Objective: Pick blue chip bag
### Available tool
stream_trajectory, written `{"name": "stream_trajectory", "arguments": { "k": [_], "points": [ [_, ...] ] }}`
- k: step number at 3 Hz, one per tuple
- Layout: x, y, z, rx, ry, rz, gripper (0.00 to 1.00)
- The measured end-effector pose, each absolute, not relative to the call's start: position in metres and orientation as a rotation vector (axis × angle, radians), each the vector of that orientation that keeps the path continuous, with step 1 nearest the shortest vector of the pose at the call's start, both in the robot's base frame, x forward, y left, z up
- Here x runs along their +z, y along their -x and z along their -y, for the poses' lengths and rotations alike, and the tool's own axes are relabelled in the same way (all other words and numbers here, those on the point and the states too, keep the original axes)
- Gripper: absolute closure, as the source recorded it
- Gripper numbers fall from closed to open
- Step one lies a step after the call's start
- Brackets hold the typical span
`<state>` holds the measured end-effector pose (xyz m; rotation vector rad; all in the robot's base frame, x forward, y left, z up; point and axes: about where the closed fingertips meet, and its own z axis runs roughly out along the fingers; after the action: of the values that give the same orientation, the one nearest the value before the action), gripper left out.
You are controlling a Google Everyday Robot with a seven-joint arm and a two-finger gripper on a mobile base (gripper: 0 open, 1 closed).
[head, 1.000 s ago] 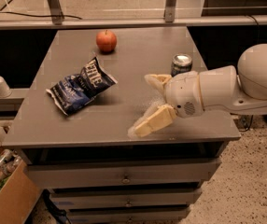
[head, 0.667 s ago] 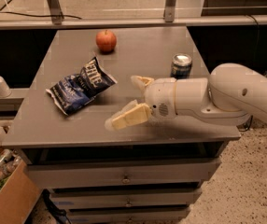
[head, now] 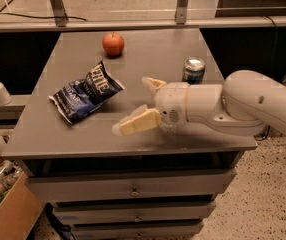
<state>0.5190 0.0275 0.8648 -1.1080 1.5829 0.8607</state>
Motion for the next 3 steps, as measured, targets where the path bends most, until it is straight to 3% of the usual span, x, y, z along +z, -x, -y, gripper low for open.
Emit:
{"name": "stream_trajectory", "arguments": {
  "k": [3],
  "points": [
    [0.873,-0.584,-0.088,0.886,0.952,-1.51,0.0]
  ]
}}
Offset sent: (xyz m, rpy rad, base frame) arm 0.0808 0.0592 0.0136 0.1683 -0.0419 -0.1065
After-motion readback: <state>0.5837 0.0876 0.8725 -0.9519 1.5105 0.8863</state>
